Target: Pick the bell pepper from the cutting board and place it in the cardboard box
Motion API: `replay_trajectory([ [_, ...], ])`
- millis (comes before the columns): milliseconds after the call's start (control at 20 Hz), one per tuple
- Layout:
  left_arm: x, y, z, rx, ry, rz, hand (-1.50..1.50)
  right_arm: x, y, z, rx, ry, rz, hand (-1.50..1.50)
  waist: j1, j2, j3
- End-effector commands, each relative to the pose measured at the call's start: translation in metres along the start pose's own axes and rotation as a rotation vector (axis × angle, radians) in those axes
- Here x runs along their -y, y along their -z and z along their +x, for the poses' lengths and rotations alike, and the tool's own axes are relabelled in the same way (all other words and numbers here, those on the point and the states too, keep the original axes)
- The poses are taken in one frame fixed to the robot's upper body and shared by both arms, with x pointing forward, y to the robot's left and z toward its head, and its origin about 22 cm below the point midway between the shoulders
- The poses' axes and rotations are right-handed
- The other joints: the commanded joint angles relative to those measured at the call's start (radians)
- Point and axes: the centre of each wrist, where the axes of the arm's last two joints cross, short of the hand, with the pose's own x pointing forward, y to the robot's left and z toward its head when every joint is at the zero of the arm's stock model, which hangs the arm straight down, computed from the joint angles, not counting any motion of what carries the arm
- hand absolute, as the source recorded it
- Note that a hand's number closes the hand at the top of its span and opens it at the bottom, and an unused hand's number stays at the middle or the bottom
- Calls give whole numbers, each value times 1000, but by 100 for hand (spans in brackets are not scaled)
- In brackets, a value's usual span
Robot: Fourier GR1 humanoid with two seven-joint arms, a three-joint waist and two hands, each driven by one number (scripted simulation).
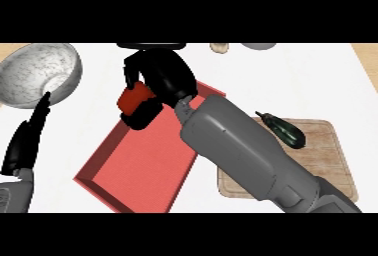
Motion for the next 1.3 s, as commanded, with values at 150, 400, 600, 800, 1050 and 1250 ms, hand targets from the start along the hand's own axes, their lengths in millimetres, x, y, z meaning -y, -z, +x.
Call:
replay_trajectory([
  [150,6,12,13,30,-9,-15,0,-33,11,-28,-124,-68,-44,150,30,9,-1],
  [400,3,12,6,34,-11,-38,0,-29,18,-27,-257,65,30,-150,57,15,-1],
  [600,16,9,21,55,-7,-39,0,-35,18,-36,-208,95,2,-150,66,16,0],
  [800,4,9,13,36,-4,-44,0,-35,17,-35,-113,163,-67,-150,56,15,0],
  [1050,15,7,4,7,-5,-21,0,-30,16,-36,-58,291,-223,-150,32,12,1],
  [1250,20,2,-8,-5,-3,12,0,-32,9,-60,-54,414,-279,-150,-3,8,1],
])
